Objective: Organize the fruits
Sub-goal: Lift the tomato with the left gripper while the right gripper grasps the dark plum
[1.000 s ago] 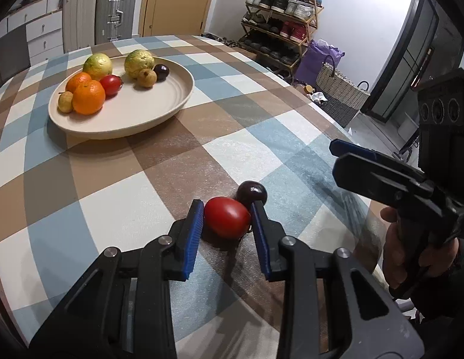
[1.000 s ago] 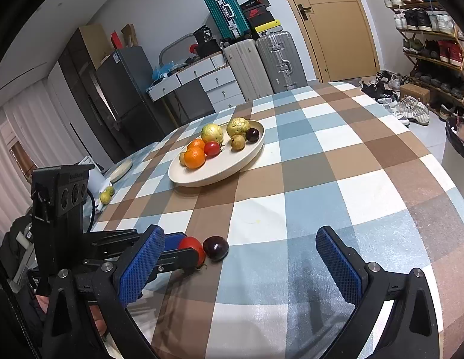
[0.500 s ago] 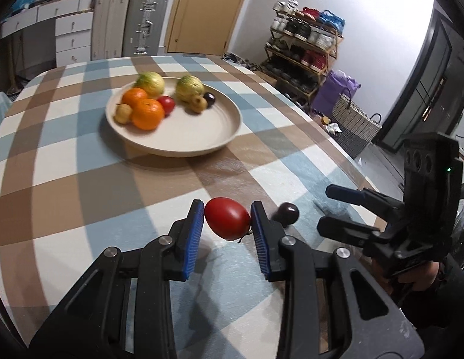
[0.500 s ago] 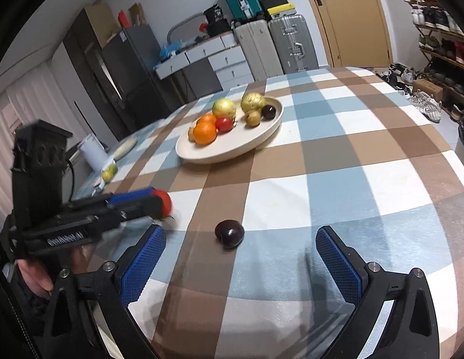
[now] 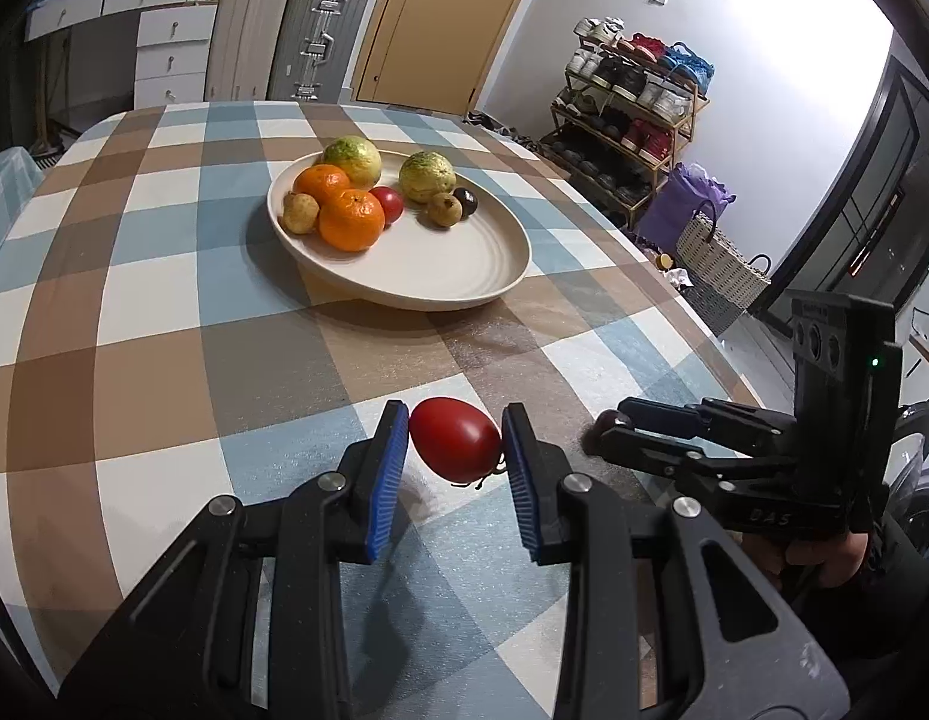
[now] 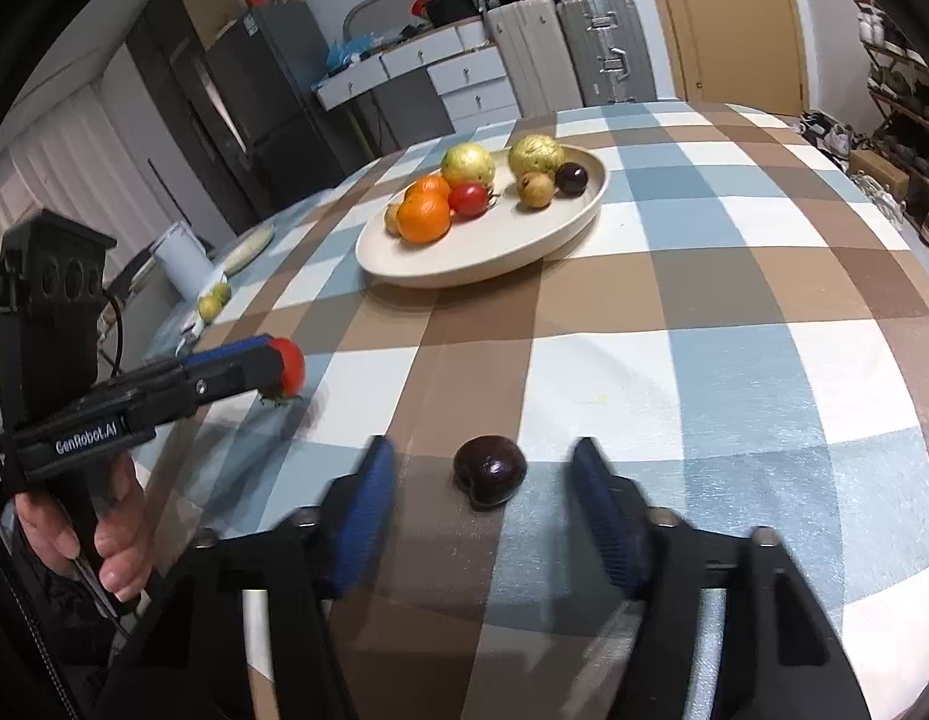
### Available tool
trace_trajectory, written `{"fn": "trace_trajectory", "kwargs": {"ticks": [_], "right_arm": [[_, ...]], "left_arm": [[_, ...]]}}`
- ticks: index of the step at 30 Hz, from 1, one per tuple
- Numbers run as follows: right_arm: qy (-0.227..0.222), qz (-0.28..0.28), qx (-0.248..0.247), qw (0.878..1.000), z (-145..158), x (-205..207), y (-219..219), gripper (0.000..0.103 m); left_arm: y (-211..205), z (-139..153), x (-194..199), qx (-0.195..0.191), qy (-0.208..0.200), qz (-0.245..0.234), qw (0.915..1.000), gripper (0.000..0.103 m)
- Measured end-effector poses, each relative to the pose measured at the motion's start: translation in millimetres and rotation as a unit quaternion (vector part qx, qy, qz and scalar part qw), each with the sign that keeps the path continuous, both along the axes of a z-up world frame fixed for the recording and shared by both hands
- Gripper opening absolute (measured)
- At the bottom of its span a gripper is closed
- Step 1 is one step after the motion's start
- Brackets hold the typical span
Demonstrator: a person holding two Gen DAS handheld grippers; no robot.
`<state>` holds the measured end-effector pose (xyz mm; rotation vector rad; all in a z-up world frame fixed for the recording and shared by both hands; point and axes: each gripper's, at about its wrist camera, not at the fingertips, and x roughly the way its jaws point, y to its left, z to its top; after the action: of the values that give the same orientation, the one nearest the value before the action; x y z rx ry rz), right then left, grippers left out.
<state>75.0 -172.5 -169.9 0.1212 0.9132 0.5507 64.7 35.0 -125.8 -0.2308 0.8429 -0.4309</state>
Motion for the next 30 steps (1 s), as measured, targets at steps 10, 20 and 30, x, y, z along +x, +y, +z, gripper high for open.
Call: {"fn": "trace_trajectory", "kwargs": {"ticks": [10,20,30], "right_arm": [[-0.004,-0.002,-0.008,1.0,0.2,1.0,0.3,0.026],[-0.031,0.003,0.01,0.999,22.1,17.5,0.2,0.026],[-0.029,0.011,0.027,0.999,18.5,27.2,1.9,0.026]], "left_arm": [[3.3,2.3,5.0,-0.007,-0.005,0.003,1.0,0.029],[-3.3,15.1,26.6,0.002,-0.02,-0.002,0.9998,0.029],[19.8,19.2,30.4,0.003,-0.018,0.036,0.9992,0.029]]}}
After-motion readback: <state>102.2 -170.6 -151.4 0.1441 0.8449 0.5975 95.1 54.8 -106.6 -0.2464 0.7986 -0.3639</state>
